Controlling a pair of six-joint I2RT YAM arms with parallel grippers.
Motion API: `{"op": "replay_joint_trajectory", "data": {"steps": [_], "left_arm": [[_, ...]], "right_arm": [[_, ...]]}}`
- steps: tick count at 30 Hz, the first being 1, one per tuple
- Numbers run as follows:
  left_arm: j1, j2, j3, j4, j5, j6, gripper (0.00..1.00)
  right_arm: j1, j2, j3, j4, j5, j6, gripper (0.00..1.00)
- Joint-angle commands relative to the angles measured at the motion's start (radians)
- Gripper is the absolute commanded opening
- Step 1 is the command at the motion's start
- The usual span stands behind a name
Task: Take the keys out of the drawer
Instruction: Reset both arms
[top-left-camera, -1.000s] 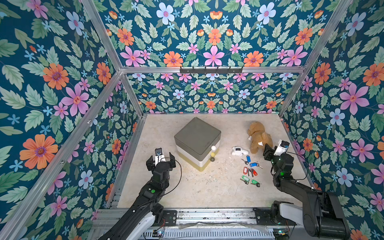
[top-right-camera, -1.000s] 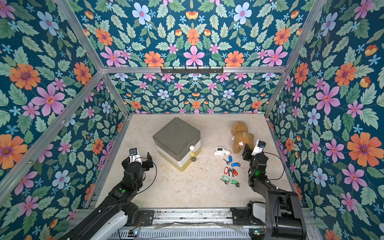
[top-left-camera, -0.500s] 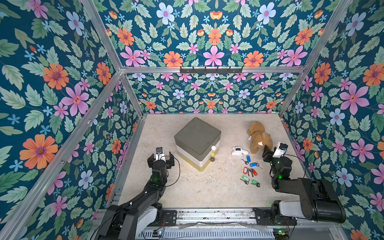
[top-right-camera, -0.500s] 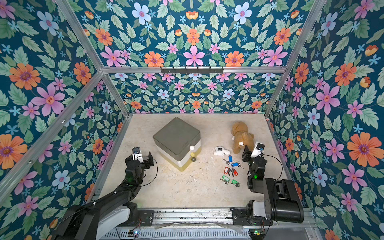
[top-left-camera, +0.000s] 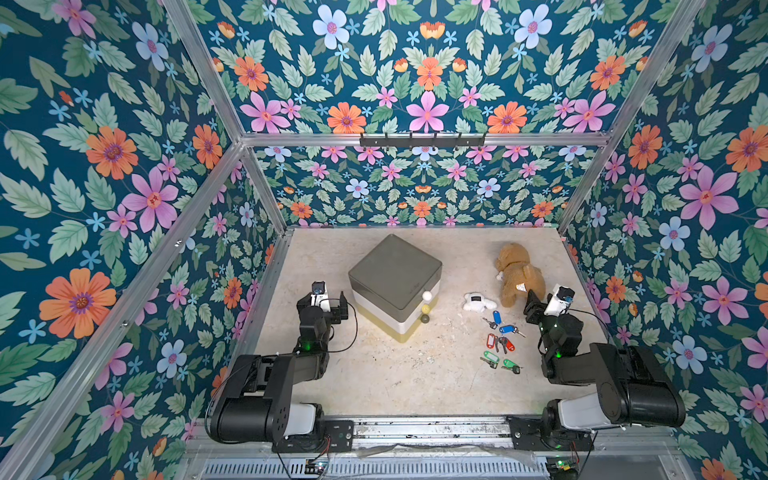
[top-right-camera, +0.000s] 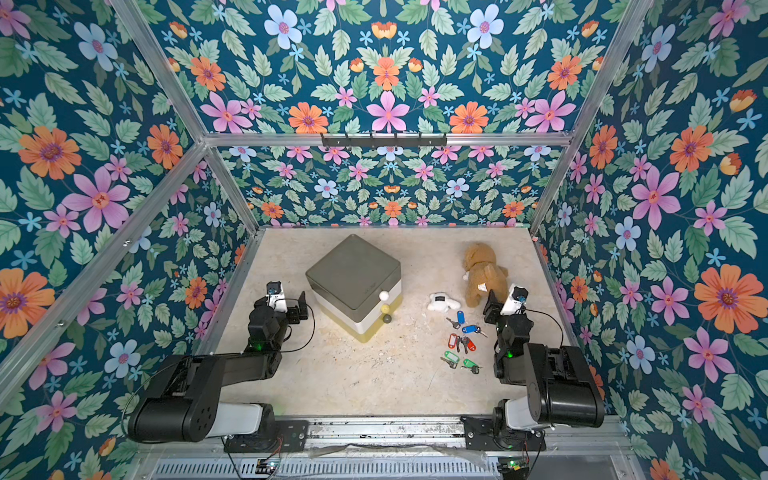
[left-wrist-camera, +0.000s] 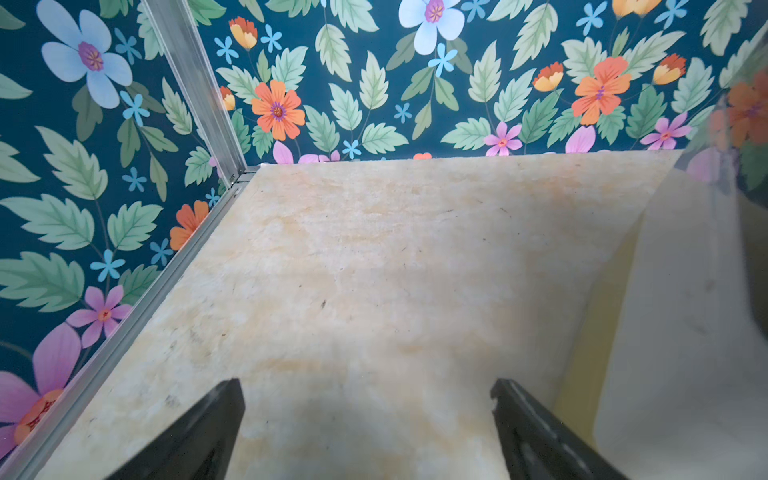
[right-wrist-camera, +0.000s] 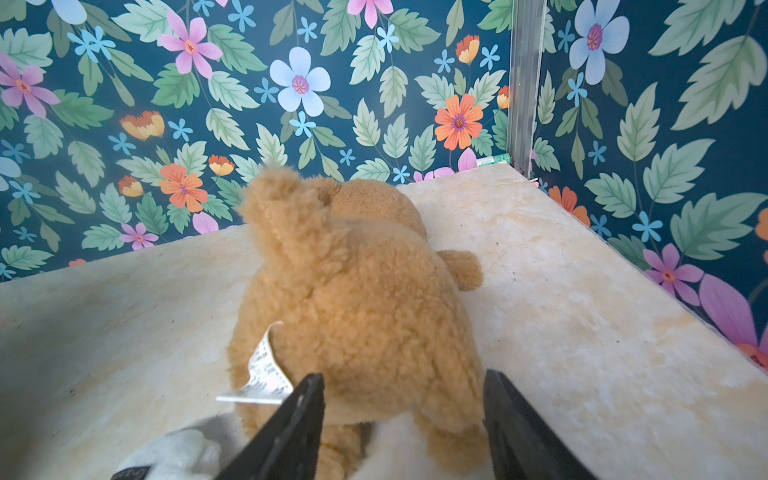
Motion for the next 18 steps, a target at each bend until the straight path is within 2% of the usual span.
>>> {"op": "replay_joint_trajectory", "data": {"steps": [1,9,14,18], "left_arm": [[0.019,0.040,-0.002,0.109,0.076,0.035,0.99],[0.071,0.194,-0.007,0.276,0.118,0.000,0.99],[0.096,0.196,0.053,0.159,0.102,-0.042,0.99],[0.105,0.196,0.059,0.152,0.107,-0.051,0.99]], "right_arm": [[0.001,0.001,0.001,0.047,0.000,-0.008,0.65],[0.002,0.001,0.001,0.047,0.000,-0.008,0.73],[0.001,0.001,0.003,0.047,0.000,-0.008,0.78],[0.001,0.001,0.002,0.046,0.000,-0.008,0.82]]}}
